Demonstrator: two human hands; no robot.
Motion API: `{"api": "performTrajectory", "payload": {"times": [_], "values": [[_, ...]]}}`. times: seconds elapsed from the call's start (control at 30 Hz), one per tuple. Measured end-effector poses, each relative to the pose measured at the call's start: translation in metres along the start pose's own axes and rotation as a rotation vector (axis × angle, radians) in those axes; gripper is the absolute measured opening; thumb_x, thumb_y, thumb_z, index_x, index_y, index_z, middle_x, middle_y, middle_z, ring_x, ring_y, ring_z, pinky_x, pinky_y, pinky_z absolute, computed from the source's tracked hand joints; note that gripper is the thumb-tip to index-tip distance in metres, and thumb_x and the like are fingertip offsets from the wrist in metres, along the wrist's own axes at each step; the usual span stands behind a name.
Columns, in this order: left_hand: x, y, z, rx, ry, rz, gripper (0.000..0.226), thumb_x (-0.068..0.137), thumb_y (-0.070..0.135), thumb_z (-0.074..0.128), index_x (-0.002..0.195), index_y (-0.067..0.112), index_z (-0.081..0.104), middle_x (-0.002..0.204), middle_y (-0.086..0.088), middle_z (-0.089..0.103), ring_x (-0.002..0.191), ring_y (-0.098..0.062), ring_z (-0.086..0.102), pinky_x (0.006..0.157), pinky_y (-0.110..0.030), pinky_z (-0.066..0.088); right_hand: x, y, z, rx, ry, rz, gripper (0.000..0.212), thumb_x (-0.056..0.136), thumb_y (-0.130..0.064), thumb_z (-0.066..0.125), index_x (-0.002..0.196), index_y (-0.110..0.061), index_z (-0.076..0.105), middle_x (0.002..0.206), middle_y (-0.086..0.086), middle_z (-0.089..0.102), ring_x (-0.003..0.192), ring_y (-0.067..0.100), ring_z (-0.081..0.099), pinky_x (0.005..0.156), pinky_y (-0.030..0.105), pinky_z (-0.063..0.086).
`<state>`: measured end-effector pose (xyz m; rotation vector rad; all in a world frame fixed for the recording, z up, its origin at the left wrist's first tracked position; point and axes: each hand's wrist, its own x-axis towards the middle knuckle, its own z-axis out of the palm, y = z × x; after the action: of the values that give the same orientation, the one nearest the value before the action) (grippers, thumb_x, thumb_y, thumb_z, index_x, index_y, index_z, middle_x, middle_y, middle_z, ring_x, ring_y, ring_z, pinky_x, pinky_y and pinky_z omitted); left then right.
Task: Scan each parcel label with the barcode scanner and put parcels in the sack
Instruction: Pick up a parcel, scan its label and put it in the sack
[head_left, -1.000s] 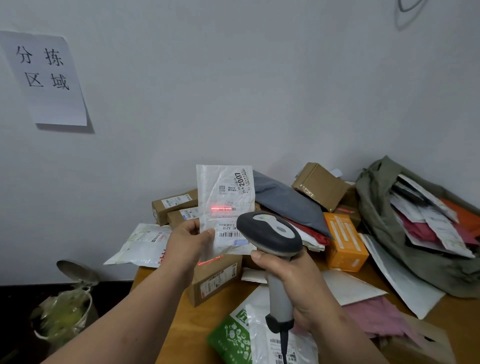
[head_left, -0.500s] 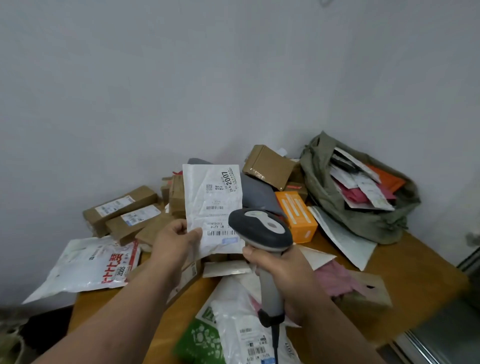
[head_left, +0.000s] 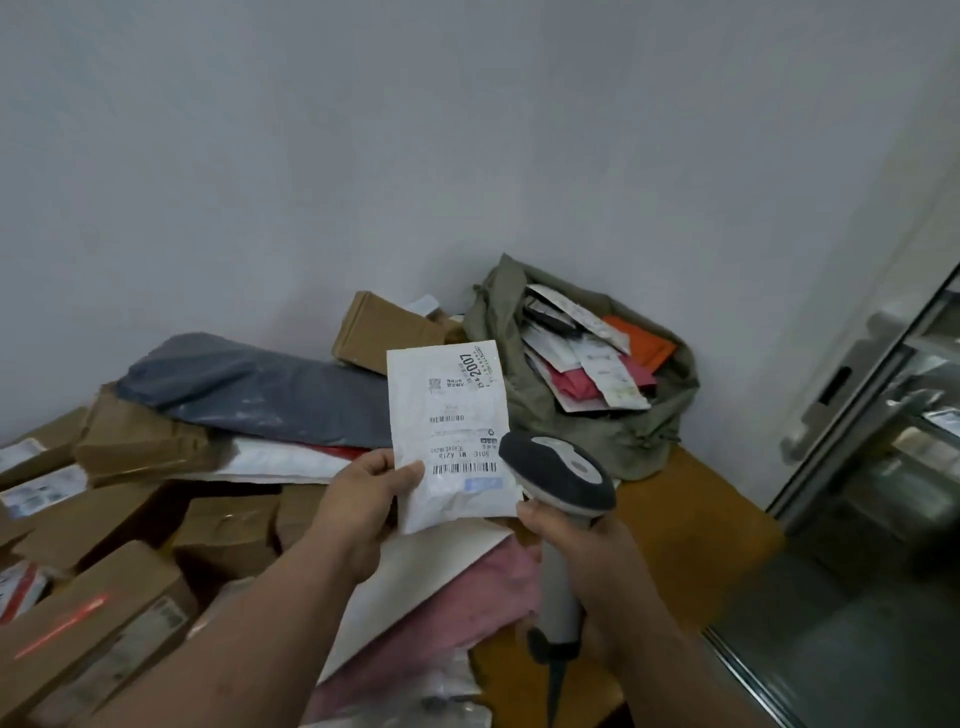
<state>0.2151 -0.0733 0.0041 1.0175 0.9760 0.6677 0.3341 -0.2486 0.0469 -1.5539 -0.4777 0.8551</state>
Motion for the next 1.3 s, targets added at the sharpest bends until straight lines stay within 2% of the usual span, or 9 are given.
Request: {"api": "performTrajectory", "payload": {"times": [0.07,0.17,0.4,0.5,0.7,0.9,1.0,1.2,1.3], "values": [[0.01,-0.004,0.038,-0.029,-0.035,-0.032,0.011,0.094,0.007,0.062,0.103,0.003,0.067,0.106,-0.016,0.075,0.099,-0.036,0.07,0.091,-0.05,0.055,0.024,-0.005,-0.037,0.018,0.01,0.025,0.009,0.078,-0.021,0.08,0.084,-0.021,0.074,0.068,-0.002,0.071,0.077,0.02,0.065,0.075,0.042,0.054],[0.023,-0.011,0.088,-0.064,-0.066,-0.069,0.01,0.094,0.006,0.061,0.102,0.004,0.066,0.106,-0.016,0.075,0.101,-0.036,0.07,0.093,-0.051,0.054,0.053,-0.01,-0.076,0.045,-0.066,0.047,0.015,0.081,-0.017,0.078,0.094,-0.016,0.071,0.076,0.0,0.068,0.072,0.018,0.06,0.066,0.035,0.052],[0.052,-0.009,0.159,0.03,-0.134,-0.099,0.018,0.099,0.01,0.055,0.11,0.009,0.069,0.105,-0.011,0.076,0.095,-0.029,0.073,0.074,-0.04,0.059,0.12,-0.015,-0.112,0.092,-0.026,0.018,0.014,0.083,-0.014,0.078,0.097,-0.016,0.074,0.086,0.001,0.077,0.082,0.025,0.073,0.077,0.04,0.056],[0.08,-0.003,0.171,0.166,-0.11,-0.055,0.019,0.1,0.015,0.057,0.112,0.016,0.071,0.109,-0.005,0.074,0.102,-0.025,0.07,0.089,-0.04,0.055,0.158,-0.021,-0.12,0.027,0.11,0.002,0.015,0.083,-0.015,0.079,0.095,-0.015,0.07,0.083,0.002,0.077,0.081,0.024,0.074,0.079,0.041,0.059],[0.146,0.012,0.171,0.295,-0.043,0.031,0.044,0.1,0.027,0.057,0.143,0.019,0.049,0.138,-0.003,0.054,0.125,-0.022,0.051,0.103,-0.04,0.044,0.226,-0.037,-0.127,-0.223,0.215,-0.061,0.011,0.081,-0.017,0.078,0.077,-0.015,0.067,0.074,0.004,0.074,0.08,0.025,0.072,0.083,0.047,0.057],[0.207,0.021,0.178,0.318,-0.062,0.026,0.049,0.099,0.039,0.058,0.145,0.028,0.048,0.15,0.003,0.046,0.136,-0.023,0.044,0.107,-0.038,0.038,0.299,-0.04,-0.123,-0.415,0.174,-0.12,0.012,0.082,-0.014,0.075,0.077,-0.012,0.065,0.077,0.013,0.074,0.081,0.032,0.071,0.087,0.053,0.055],[0.243,0.024,0.19,0.263,-0.043,0.024,0.047,0.095,0.039,0.063,0.14,0.031,0.054,0.151,-0.001,0.044,0.135,-0.023,0.046,0.112,-0.042,0.04,0.35,-0.038,-0.12,-0.538,0.151,-0.188,0.023,0.082,-0.019,0.075,0.087,0.0,0.063,0.081,0.022,0.071,0.081,0.036,0.069,0.078,0.045,0.054],[0.304,0.032,0.225,0.328,0.041,-0.034,0.045,0.095,0.037,0.064,0.138,0.03,0.056,0.162,0.002,0.019,0.144,-0.027,0.031,0.115,-0.044,0.036,0.439,-0.035,-0.11,-0.586,0.044,-0.111,0.03,0.078,-0.032,0.074,0.076,-0.003,0.067,0.073,0.012,0.07,0.071,0.025,0.067,0.062,0.029,0.049],[0.325,0.036,0.232,0.312,0.127,-0.053,0.049,0.099,0.032,0.058,0.146,0.027,0.047,0.157,-0.001,0.034,0.14,-0.026,0.039,0.113,-0.044,0.038,0.473,-0.029,-0.101,-0.53,-0.03,-0.068,0.027,0.073,-0.036,0.076,0.067,-0.013,0.064,0.071,0.006,0.071,0.072,0.023,0.069,0.067,0.035,0.056]]}}
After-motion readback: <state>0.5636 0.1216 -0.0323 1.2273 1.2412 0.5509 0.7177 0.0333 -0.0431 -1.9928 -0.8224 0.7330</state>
